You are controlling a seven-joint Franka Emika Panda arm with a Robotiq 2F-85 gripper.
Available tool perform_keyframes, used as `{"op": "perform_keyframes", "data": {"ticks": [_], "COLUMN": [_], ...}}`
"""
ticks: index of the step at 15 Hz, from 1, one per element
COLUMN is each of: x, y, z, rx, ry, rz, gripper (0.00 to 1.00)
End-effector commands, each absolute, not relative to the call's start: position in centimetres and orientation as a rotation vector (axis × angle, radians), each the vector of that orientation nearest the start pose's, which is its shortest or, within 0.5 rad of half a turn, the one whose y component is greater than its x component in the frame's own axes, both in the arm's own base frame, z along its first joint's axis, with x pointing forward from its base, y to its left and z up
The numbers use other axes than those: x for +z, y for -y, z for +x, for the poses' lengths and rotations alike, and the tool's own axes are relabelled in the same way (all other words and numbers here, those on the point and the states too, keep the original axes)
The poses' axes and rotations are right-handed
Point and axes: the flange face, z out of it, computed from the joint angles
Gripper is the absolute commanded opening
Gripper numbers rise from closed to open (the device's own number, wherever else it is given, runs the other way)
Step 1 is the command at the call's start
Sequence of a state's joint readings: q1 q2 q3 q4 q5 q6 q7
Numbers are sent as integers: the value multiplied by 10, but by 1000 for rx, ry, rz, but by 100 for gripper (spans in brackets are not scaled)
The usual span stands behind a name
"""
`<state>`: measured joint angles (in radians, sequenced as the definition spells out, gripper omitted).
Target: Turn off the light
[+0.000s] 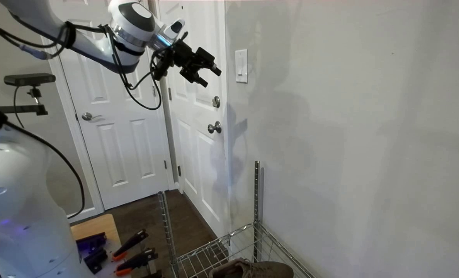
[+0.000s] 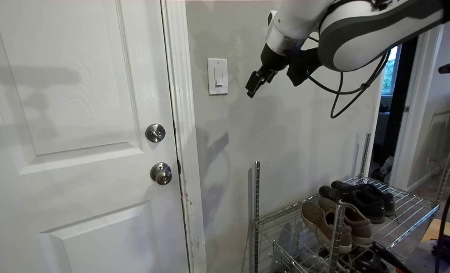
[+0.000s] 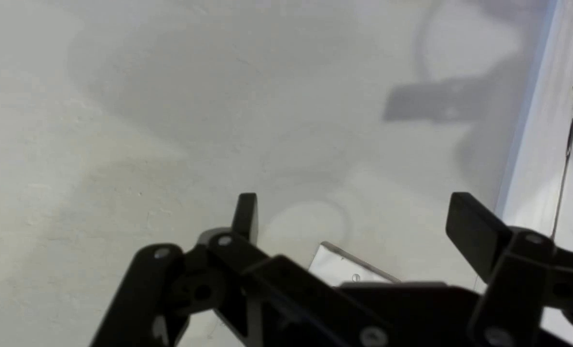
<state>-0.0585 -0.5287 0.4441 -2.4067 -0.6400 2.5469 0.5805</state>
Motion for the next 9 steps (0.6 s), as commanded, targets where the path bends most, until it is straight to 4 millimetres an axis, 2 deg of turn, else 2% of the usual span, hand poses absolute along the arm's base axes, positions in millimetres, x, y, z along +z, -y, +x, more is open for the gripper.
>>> {"op": "perform_keyframes", "data": {"ticks": [1, 8, 9], "x": [553, 553, 553], "y": [-199, -199, -199], "z": [405, 405, 405], "rx": [-1412, -1412, -1412], "ry": [412, 412, 412], "rz": [-3204, -3204, -3204], "gripper": [100, 100, 78]}}
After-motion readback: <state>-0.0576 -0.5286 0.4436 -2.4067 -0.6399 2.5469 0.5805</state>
